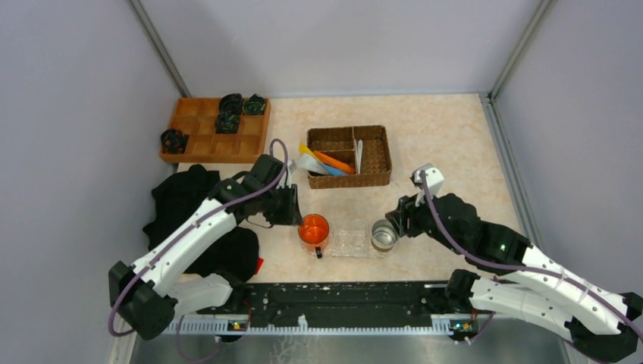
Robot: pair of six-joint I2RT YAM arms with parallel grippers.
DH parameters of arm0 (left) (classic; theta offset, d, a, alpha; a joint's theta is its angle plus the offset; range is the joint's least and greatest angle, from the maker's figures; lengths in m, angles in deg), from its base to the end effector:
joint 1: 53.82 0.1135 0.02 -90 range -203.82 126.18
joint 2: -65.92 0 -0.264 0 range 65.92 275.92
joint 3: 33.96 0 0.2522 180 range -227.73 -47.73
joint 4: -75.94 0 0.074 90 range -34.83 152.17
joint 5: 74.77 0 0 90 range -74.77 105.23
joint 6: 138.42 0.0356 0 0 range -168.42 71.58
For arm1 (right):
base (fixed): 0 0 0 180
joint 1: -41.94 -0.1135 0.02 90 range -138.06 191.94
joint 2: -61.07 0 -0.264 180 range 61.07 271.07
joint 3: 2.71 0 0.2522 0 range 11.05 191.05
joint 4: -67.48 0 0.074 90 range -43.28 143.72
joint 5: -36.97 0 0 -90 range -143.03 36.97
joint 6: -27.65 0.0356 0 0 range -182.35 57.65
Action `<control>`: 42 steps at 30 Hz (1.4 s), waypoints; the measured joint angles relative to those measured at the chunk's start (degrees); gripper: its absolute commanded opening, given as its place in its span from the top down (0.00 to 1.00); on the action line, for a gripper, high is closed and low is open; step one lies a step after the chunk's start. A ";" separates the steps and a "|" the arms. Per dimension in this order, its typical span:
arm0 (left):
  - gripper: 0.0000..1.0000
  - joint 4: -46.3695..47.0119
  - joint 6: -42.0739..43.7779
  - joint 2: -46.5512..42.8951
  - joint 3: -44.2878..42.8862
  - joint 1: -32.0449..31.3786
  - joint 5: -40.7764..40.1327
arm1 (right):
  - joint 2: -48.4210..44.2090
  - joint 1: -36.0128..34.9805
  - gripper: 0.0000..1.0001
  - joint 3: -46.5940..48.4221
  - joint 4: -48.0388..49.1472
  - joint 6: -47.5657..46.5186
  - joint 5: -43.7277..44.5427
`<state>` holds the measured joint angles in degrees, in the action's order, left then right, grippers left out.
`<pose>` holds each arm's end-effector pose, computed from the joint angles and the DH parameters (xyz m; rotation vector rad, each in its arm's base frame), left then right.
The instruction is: Prepare toiletry sets of a toothbrush and toothpaste on the tray
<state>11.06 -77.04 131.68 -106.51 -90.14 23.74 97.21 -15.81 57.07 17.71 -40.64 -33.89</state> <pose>0.1740 -0.1344 0.2913 0.2377 2.6805 -0.5818 0.0816 0.1075 0.3229 -0.4254 1.9979 0.5459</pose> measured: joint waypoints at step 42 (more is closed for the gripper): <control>0.78 6.10 -15.50 7.13 9.86 -1.29 -4.98 | -3.58 0.00 0.54 -2.16 2.25 -0.09 -2.51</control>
<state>17.16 -92.54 138.80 -96.65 -91.43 18.76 93.62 -15.81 54.90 19.96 -40.72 -36.41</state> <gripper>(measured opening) 0.298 0.461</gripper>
